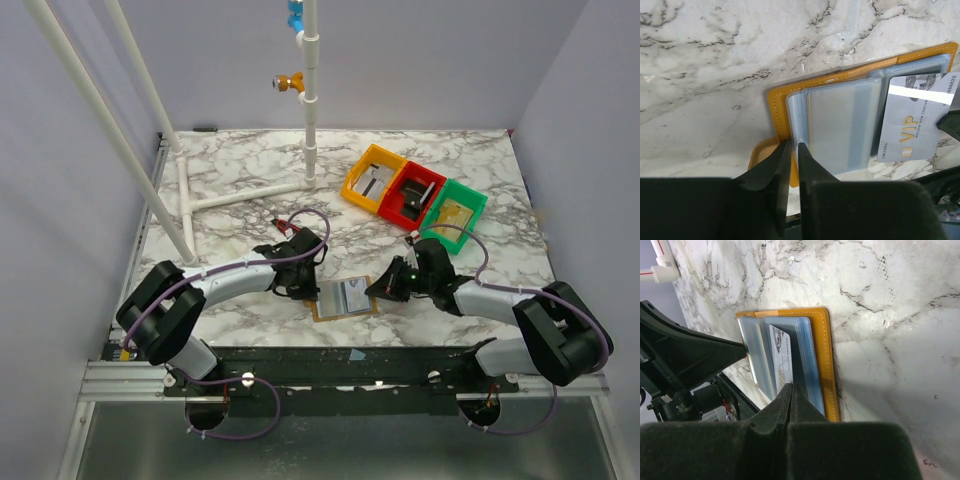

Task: Take the credit cards out of the card holder
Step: Remove the credit card from the card holder, then place the credit card in the storage box, then remove the credit card from the card holder.

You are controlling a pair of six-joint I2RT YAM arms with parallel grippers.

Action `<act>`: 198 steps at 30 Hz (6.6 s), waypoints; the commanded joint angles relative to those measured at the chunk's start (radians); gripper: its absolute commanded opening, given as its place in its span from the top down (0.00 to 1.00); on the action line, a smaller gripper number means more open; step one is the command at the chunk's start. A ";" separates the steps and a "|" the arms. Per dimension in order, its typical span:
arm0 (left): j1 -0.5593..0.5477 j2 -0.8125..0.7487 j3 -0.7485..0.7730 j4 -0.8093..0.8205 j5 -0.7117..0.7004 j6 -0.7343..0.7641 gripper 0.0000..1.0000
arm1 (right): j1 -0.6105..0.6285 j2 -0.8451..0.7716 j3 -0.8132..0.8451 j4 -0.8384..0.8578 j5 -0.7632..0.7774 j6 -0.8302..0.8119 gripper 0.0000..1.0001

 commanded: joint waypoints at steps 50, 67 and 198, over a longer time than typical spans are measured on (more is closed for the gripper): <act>0.224 -0.265 -0.167 0.690 0.623 -0.336 0.43 | -0.018 -0.118 0.218 0.071 -0.230 0.260 0.99; 0.225 -0.298 -0.167 0.743 0.657 -0.377 1.00 | -0.018 -0.138 0.242 0.068 -0.240 0.249 0.63; 0.200 -0.487 -0.008 -0.020 0.222 0.078 0.05 | -0.098 -0.002 0.633 -0.608 0.242 -0.189 0.08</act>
